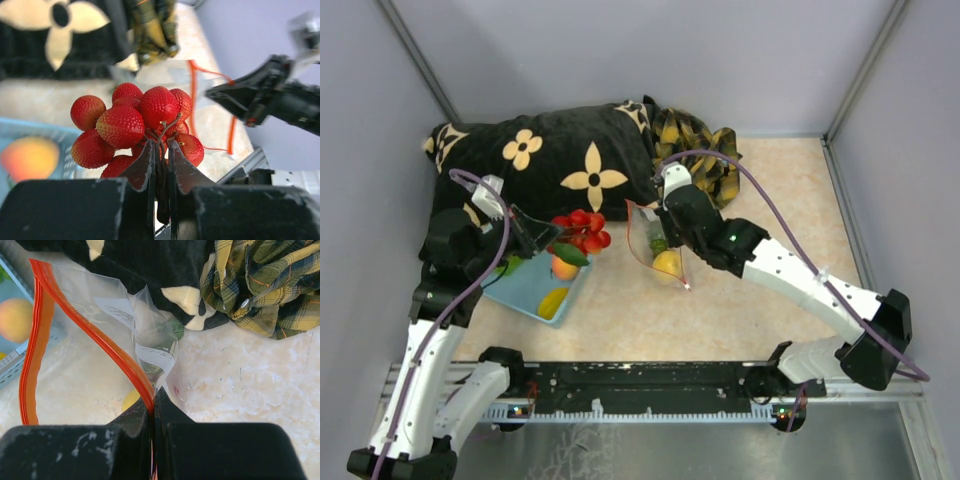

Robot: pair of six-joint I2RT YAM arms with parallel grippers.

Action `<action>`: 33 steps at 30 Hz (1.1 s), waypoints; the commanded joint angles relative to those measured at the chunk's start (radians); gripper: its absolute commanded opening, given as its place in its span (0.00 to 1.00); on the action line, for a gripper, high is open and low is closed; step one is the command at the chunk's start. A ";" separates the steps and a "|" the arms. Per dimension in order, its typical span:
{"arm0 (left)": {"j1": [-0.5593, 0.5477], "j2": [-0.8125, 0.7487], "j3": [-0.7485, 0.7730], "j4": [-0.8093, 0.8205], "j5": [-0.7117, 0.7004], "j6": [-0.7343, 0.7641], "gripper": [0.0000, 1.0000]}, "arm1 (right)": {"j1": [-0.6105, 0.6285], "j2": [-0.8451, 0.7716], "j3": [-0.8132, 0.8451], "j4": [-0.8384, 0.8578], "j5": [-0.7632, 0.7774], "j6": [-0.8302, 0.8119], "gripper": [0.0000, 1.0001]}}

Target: Place the food in the zip-top bag and seal the zipper

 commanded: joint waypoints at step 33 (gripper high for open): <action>-0.332 0.136 -0.225 0.865 0.113 -0.144 0.00 | 0.013 0.033 0.117 0.006 -0.038 0.032 0.00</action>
